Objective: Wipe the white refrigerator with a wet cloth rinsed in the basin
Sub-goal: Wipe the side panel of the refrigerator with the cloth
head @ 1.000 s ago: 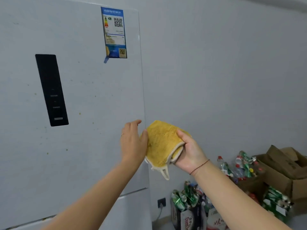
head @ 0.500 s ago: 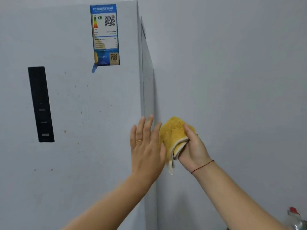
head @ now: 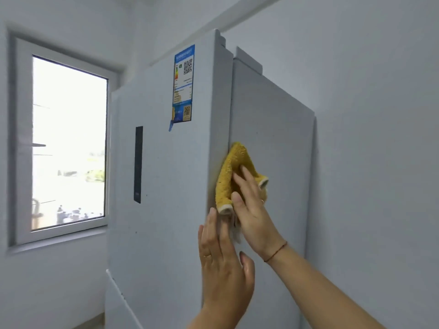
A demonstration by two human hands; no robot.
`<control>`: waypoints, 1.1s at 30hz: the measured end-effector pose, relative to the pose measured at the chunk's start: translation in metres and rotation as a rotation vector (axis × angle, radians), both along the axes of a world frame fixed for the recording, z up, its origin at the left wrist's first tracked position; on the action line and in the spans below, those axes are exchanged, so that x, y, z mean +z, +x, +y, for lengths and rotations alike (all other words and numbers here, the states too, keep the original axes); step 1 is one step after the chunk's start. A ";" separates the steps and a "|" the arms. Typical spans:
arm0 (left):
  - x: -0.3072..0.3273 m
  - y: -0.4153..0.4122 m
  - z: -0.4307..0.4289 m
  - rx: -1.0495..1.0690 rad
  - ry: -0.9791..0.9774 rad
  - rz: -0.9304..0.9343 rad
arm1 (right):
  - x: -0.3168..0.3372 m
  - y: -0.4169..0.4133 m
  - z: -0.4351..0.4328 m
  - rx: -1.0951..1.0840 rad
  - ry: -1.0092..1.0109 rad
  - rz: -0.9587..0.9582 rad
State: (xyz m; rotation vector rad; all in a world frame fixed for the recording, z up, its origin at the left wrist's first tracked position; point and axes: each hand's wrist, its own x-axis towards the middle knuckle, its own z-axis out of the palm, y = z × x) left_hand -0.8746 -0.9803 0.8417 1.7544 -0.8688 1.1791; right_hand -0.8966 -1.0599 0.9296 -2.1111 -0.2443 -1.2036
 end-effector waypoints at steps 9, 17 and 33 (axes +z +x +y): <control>0.006 -0.004 -0.001 0.117 -0.080 -0.034 | 0.012 0.043 -0.011 -0.130 -0.372 -0.310; 0.019 0.007 -0.015 0.255 -0.043 -0.244 | 0.093 0.058 -0.018 -0.264 -0.549 -0.396; 0.023 0.040 -0.087 0.925 0.206 -0.264 | 0.180 0.078 -0.087 -0.203 -0.490 -0.456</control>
